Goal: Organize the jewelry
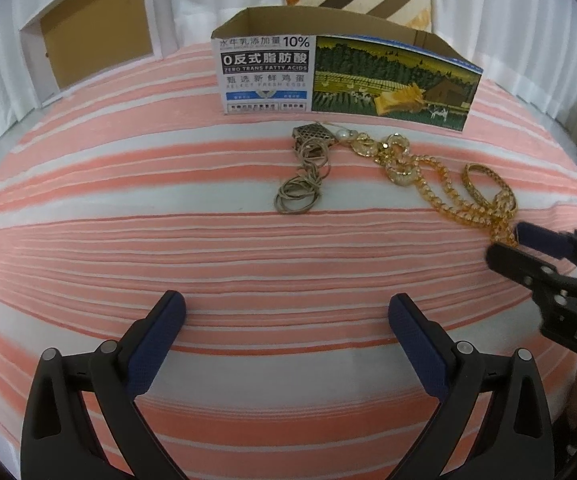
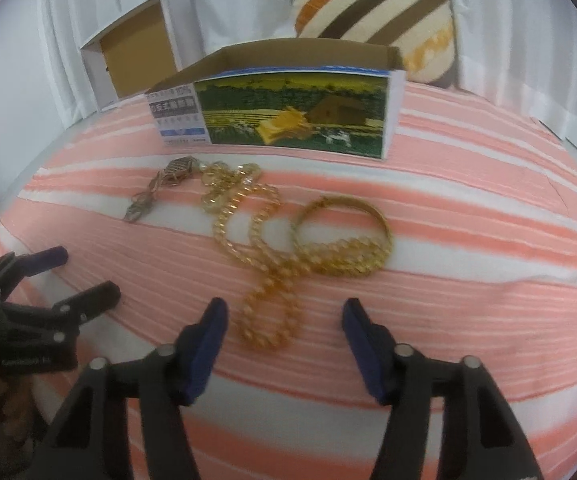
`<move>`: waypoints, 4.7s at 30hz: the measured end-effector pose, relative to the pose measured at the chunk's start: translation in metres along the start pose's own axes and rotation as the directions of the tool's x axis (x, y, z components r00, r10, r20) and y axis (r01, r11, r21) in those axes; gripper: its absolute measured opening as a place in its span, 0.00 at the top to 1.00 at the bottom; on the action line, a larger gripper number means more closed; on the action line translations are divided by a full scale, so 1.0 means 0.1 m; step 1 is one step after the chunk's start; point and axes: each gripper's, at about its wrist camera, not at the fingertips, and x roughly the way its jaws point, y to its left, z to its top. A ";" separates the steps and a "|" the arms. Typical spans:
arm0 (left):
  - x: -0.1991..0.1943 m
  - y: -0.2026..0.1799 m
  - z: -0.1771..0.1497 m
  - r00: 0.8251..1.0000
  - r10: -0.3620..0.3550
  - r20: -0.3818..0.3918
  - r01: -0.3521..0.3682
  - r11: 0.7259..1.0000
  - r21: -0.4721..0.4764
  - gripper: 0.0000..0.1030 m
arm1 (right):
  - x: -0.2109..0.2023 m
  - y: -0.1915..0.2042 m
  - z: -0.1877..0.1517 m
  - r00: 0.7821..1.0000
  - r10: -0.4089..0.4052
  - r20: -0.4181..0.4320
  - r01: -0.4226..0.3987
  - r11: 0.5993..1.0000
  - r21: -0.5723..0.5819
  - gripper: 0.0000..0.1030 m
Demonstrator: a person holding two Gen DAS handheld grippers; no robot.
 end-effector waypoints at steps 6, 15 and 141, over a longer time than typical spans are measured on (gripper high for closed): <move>0.01 0.17 0.06 1.000 -0.011 -0.024 0.010 0.999 -0.054 0.02 | 0.19 0.15 0.21 1.000 -0.007 -0.021 0.006 0.999 -0.042 0.51; 0.11 0.23 0.24 0.997 -0.056 -0.045 0.053 0.997 -0.058 0.03 | 0.05 -0.10 0.10 1.000 -0.003 0.013 0.003 1.000 0.020 0.92; -1.27 0.11 1.07 0.958 -0.214 0.193 0.226 0.973 -0.040 0.68 | -1.51 -0.23 0.66 0.934 0.105 0.341 -0.125 0.991 0.039 0.92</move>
